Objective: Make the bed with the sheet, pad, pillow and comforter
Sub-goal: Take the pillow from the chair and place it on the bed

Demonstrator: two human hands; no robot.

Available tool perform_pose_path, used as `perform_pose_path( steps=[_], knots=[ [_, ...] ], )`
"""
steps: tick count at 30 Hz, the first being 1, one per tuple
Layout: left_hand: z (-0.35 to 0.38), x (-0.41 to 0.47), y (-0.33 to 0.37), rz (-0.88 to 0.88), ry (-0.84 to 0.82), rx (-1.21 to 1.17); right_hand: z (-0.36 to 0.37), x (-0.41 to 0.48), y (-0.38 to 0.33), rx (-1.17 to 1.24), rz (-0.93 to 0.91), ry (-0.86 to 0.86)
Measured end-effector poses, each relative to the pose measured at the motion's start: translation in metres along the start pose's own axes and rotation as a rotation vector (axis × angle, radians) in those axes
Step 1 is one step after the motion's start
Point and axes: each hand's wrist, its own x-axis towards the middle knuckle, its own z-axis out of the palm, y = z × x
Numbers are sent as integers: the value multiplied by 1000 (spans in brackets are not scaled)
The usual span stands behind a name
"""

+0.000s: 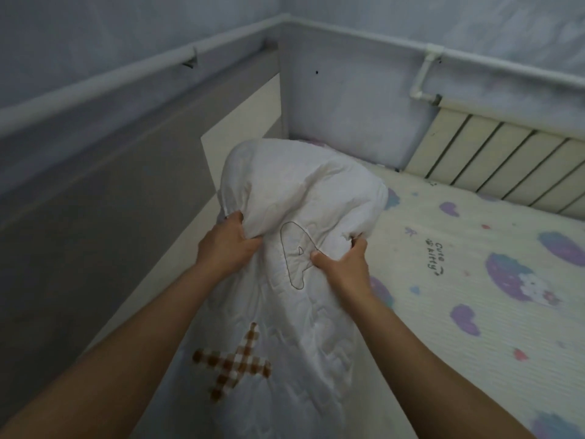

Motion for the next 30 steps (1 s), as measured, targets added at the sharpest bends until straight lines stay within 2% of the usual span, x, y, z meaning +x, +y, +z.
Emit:
perform_pose_path(
  steps=[6, 14, 22, 24, 27, 30],
  knots=[
    [33, 95, -19, 27, -57, 119, 39, 72, 24, 2, 54, 21],
    [84, 222, -38, 6, -4, 230, 97, 199, 56, 3, 48, -17],
    [140, 307, -72, -11, 18, 337, 157, 306, 101, -119, 47, -28],
    [158, 318, -83, -21, 56, 408, 171, 323, 114, -214, 51, -15],
    [199, 328, -107, 48, 106, 531, 198, 330, 143, -504, 16, 9],
    [243, 323, -149, 68, -111, 657, 226, 319, 190, -759, -91, -224]
  ],
)
